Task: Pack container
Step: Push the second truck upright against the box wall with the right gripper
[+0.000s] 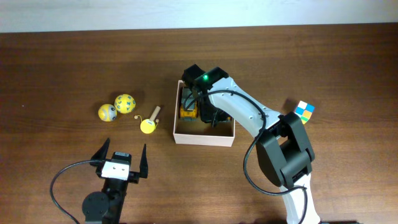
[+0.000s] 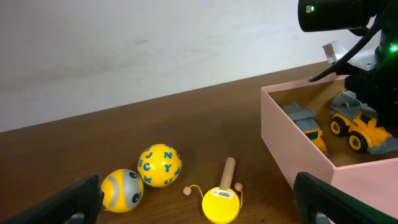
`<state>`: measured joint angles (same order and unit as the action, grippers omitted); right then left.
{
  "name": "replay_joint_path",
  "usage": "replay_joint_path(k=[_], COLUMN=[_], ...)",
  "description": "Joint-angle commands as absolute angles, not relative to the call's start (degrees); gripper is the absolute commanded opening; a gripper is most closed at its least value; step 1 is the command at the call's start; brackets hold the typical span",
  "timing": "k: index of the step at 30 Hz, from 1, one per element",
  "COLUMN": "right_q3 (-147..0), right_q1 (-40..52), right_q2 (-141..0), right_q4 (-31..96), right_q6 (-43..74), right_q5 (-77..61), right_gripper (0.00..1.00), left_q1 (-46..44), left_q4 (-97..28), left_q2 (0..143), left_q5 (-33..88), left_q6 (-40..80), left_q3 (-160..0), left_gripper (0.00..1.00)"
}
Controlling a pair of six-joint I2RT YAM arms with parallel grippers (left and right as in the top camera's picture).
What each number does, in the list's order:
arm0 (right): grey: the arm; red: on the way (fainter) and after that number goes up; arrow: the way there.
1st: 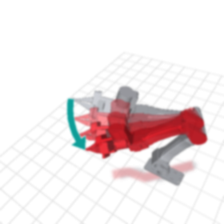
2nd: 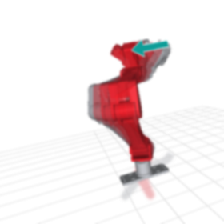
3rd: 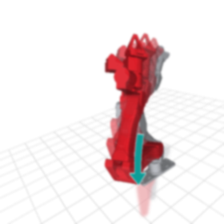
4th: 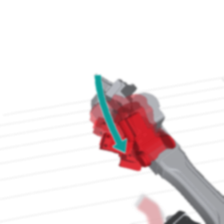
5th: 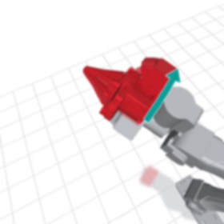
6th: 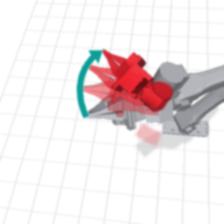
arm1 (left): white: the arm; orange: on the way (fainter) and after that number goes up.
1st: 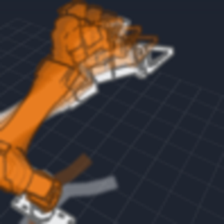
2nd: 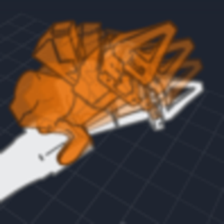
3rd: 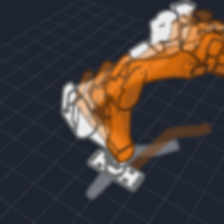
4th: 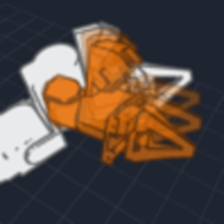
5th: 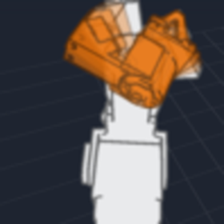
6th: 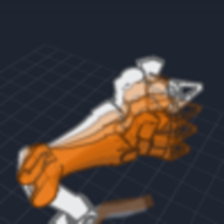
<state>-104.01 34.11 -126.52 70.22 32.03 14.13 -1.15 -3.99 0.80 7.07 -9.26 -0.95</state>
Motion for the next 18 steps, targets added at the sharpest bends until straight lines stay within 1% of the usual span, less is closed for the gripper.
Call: replay_joint_path(k=[1,14,18], right_q3=[-103.7,-103.8,-103.8], right_q1=[34.1,37.6,37.1], right_q2=[-124.3,-124.3,-124.3], right_q4=[70.8,70.8,67.4], right_q6=[31.7,31.7,28.9], right_q5=[14.1,12.3,12.7], right_gripper=[0.04,0.04,0.05], left_q1=[-1.0,-1.0,-1.0], left_q4=[-3.9,-3.9,-3.9], left_q2=[0.4,0.4,0.4], left_q5=[6.9,6.9,6.9], left_q6=[-10.0,-10.0,-10.0], left_q3=[-0.5,-0.5,-0.5], left_gripper=[0.99,0.99,0.99])
